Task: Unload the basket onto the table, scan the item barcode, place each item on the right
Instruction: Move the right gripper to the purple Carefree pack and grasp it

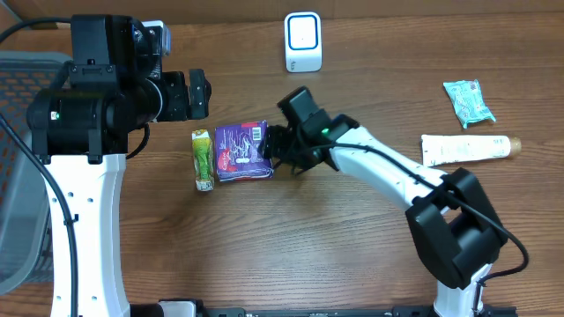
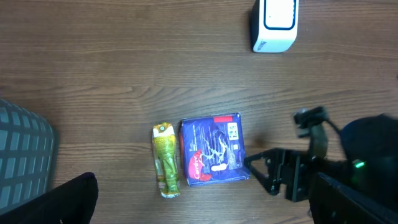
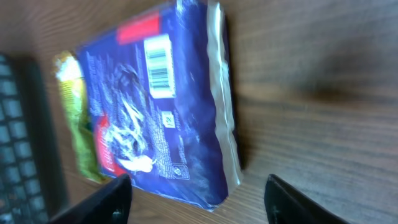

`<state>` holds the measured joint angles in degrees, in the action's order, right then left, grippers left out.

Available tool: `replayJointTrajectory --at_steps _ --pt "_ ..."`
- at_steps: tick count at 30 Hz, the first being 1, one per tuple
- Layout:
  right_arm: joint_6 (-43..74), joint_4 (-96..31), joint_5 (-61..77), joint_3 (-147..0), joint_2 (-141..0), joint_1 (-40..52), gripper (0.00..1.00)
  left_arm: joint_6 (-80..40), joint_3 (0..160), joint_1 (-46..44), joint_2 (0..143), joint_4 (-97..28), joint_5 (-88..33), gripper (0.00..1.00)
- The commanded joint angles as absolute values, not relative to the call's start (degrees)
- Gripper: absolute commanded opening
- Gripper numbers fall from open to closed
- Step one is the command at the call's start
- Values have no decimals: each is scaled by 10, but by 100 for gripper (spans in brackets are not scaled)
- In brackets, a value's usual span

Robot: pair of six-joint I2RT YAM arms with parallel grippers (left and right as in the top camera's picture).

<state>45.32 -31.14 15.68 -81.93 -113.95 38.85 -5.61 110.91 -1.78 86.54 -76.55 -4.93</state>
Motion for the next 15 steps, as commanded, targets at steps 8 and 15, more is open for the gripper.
replayJointTrajectory --at_steps 8,15 --pt "485 -313 125 -814 -1180 412 56 -51 1115 -19 870 -764 -49 100" --pt "495 -314 129 -814 -1197 412 34 -51 1115 -19 870 -764 -49 100"
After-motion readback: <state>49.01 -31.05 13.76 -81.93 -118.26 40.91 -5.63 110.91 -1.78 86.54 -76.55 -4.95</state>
